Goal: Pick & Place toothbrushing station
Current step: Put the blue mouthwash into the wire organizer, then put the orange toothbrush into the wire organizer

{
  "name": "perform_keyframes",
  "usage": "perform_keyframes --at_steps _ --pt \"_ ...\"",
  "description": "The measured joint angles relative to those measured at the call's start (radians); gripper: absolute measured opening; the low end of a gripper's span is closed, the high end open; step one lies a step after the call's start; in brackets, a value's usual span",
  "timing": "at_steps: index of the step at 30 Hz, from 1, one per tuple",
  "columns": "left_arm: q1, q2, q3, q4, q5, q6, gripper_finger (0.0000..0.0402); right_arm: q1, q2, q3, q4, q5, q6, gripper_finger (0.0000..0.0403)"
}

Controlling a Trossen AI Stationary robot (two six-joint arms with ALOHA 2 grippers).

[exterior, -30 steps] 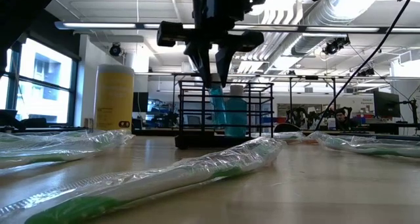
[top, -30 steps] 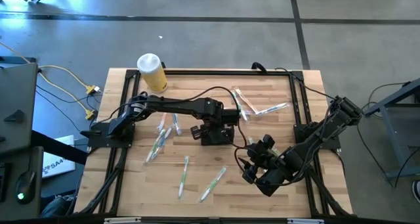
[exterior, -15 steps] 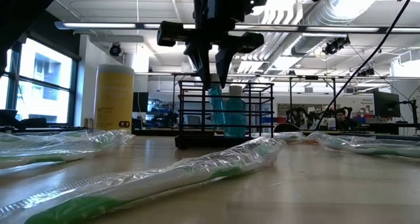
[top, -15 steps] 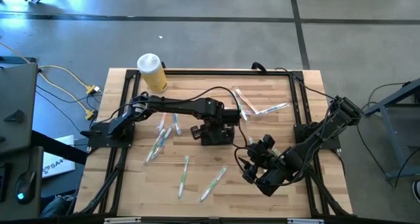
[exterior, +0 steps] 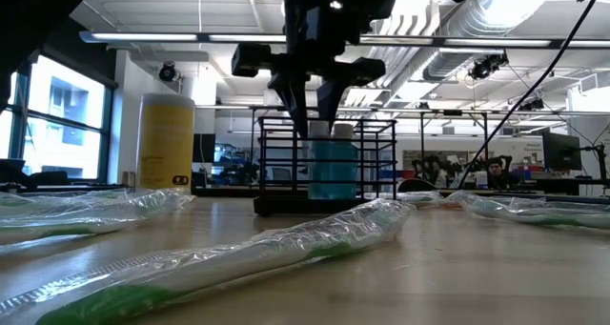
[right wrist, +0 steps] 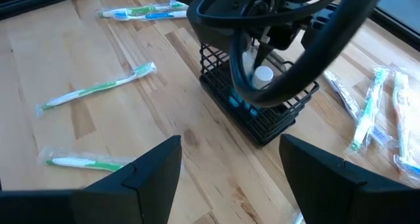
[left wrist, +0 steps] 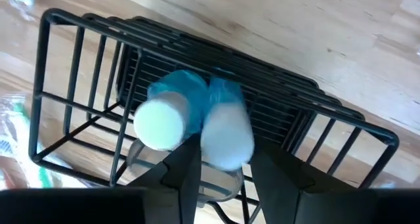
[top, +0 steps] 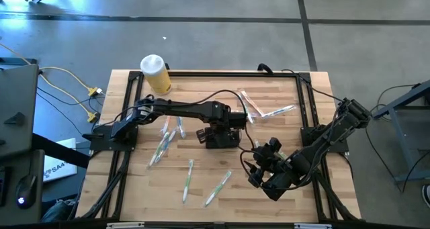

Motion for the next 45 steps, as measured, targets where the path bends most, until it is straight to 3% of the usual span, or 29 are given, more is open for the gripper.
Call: perform_keyframes --at_steps 8,15,45 --pt "0.0 -0.002 0.0 -0.004 -0.002 -0.003 0.0126 0.0 0.0 0.0 0.0 0.0 0.001 0.0249" --pt "0.0 -0.005 0.0 -0.006 -0.074 -0.004 0.0127 0.0 0.0 0.0 0.0 0.0 0.001 0.0249" --pt "-0.001 -0.007 0.013 -0.049 -0.117 -0.018 0.0127 0.0 0.0 0.0 0.0 0.0 0.001 0.0249"
